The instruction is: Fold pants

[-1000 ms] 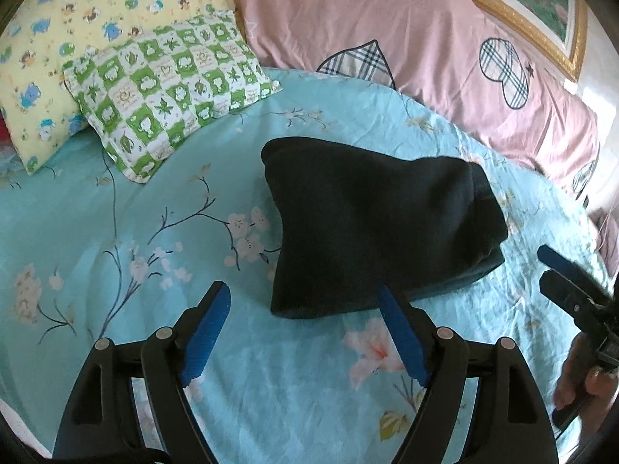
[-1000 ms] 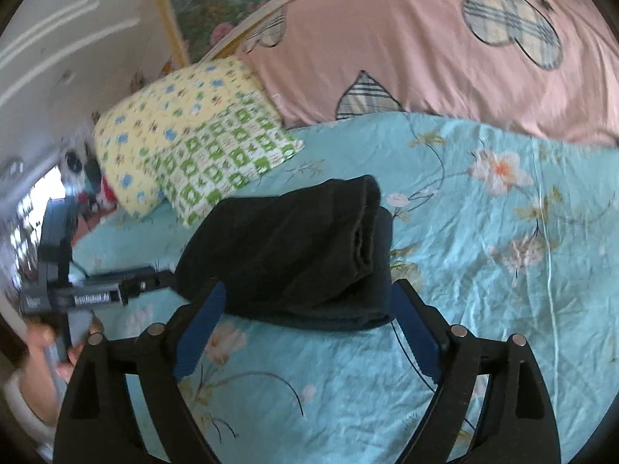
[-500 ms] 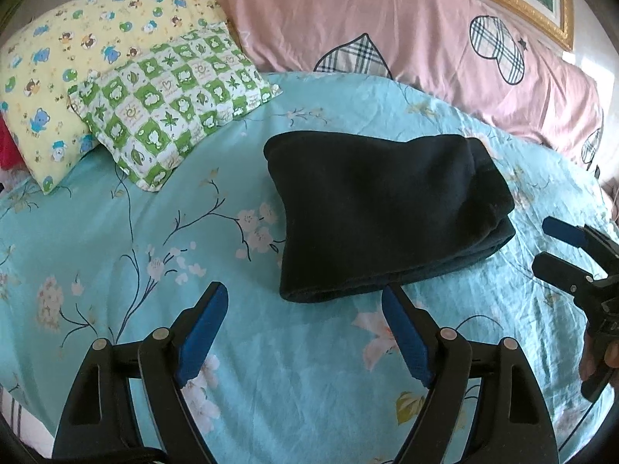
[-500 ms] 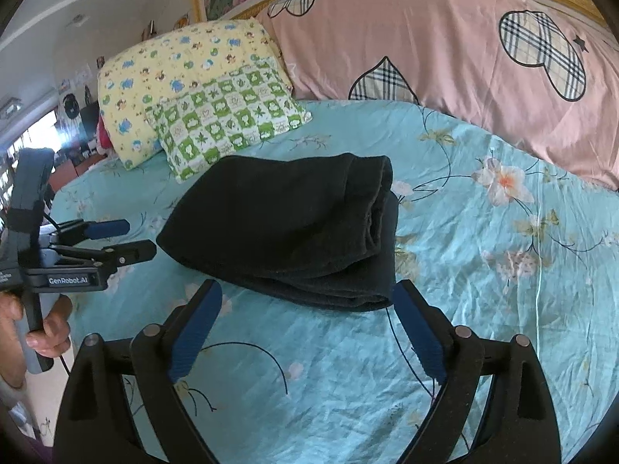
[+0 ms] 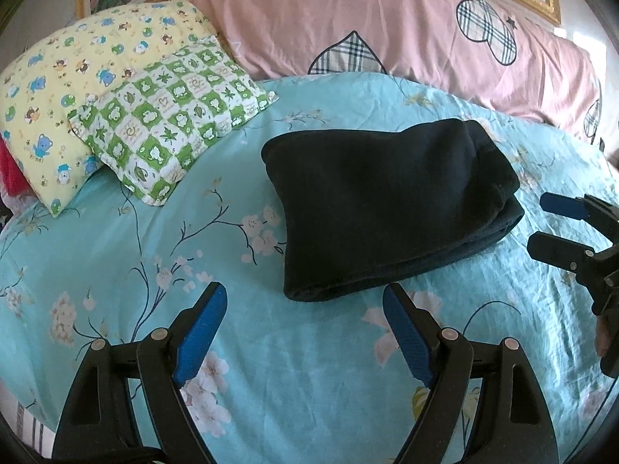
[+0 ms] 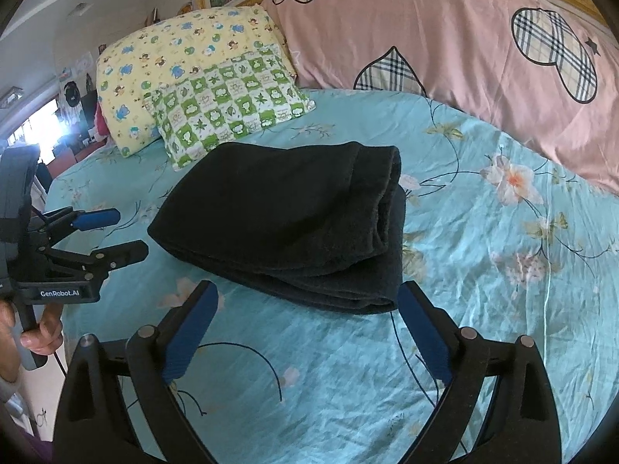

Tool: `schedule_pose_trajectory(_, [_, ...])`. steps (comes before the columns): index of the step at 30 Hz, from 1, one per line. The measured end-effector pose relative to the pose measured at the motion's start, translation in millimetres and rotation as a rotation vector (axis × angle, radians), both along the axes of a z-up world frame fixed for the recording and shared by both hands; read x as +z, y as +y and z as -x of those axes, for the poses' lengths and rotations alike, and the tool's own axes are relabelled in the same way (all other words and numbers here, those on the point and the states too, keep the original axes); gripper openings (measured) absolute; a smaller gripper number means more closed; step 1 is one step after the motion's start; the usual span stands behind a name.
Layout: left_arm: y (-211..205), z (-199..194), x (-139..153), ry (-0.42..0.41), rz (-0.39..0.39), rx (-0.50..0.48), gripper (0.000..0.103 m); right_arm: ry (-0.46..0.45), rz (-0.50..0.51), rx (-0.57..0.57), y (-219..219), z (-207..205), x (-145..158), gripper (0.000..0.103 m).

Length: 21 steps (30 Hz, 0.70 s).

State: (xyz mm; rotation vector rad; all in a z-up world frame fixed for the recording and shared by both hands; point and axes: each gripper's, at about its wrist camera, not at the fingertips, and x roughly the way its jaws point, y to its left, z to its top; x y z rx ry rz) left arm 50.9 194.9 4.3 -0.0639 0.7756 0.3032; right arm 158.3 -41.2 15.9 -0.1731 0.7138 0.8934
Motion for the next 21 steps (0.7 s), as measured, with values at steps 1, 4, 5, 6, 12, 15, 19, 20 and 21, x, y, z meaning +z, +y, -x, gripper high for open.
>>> schedule_pose_trajectory(1, [-0.2,0.1,-0.6,0.000,-0.001,0.000,0.083,0.000,-0.002,0.006,0.7,0.2,0.0,0.094])
schedule_pose_trajectory(4, [-0.4,-0.4,-1.6,0.003,-0.003,-0.003,0.083,-0.006,0.001,0.012,2.1,0.4,-0.2,0.095])
schedule_pose_trajectory(5, [-0.9,-0.8,-2.0,0.004,-0.006,-0.003,0.083,-0.005,0.002,0.014,2.5,0.2,-0.6,0.095])
schedule_pose_trajectory(6, [-1.2,-1.3,-2.5,0.006,-0.009,-0.005,0.083,-0.004,0.002,0.016,2.9,0.0,-0.9,0.095])
schedule_pose_trajectory(12, [-1.8,-4.3,-5.5,0.018,-0.013,-0.012,0.083,0.006,0.012,0.017,4.6,-3.5,-4.8,0.095])
schedule_pose_trajectory(15, [-0.8,-5.7,-6.8,0.022,-0.013,-0.010,0.083,0.010,0.011,0.019,5.2,-4.5,-6.4,0.095])
schedule_pose_trajectory(19, [0.0,-7.5,-8.2,0.027,-0.010,-0.013,0.083,0.016,0.016,0.022,7.3,-5.5,-8.9,0.095])
schedule_pose_trajectory(20, [0.0,-8.1,-8.5,0.029,-0.009,-0.014,0.083,0.017,0.014,0.023,7.7,-5.8,-9.2,0.095])
schedule_pose_trajectory(21, [0.2,-8.5,-8.8,0.030,-0.009,-0.015,0.083,0.018,0.014,0.023,8.3,-5.5,-9.4,0.095])
